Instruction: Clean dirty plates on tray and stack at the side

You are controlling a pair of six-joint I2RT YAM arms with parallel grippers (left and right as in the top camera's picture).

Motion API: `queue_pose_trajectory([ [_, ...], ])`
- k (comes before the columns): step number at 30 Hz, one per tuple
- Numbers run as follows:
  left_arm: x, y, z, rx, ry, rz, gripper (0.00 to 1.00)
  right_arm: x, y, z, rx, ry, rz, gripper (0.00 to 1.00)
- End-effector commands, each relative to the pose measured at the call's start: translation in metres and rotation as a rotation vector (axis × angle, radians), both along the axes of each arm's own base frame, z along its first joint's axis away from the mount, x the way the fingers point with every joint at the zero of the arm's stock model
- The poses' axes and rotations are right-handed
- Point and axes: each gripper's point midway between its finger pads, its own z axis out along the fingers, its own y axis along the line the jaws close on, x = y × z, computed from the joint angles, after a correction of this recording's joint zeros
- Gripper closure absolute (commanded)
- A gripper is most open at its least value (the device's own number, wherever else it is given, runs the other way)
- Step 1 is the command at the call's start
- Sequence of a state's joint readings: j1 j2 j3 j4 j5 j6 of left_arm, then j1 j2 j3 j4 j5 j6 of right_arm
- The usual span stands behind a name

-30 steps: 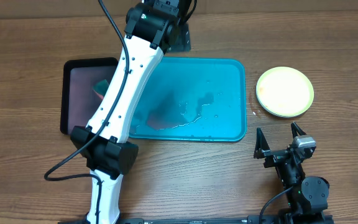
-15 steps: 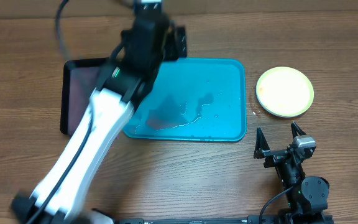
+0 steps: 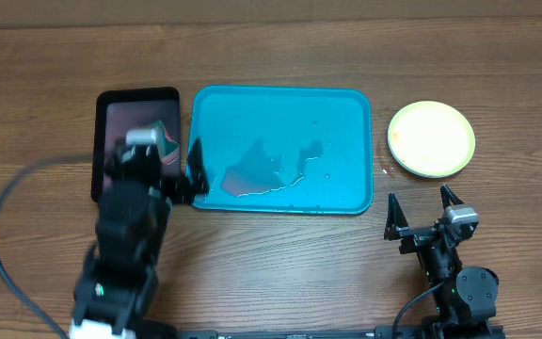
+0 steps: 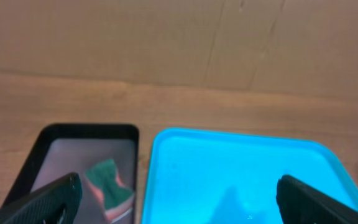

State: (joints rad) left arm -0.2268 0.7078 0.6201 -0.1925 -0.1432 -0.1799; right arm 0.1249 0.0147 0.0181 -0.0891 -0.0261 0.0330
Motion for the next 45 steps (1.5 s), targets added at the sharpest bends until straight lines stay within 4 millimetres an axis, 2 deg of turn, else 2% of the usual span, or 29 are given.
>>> queue_pose_trajectory([
  [1,-0.021,0.002,-0.025,0.08,-0.069,-0.052,0.0,0.0,0.0,-0.001,-0.006,-0.008,-0.001,0.0],
  [8,-0.045,0.02,-0.065,0.195,-0.141,-0.042,0.0,0.0,0.0,-0.001,-0.006,-0.008,-0.001,0.0],
  [12,-0.051,0.031,-0.076,0.269,-0.181,-0.03,0.01,0.0,0.0,-0.001,-0.006,-0.008,-0.001,0.0],
  [18,-0.055,0.042,-0.099,0.274,-0.202,0.019,0.0,0.0,0.0,-0.001,-0.006,-0.008,-0.001,0.0],
  [45,-0.055,0.042,-0.1,0.28,-0.211,0.019,0.0,0.0,0.0,-0.001,-0.006,-0.008,-0.001,0.0],
])
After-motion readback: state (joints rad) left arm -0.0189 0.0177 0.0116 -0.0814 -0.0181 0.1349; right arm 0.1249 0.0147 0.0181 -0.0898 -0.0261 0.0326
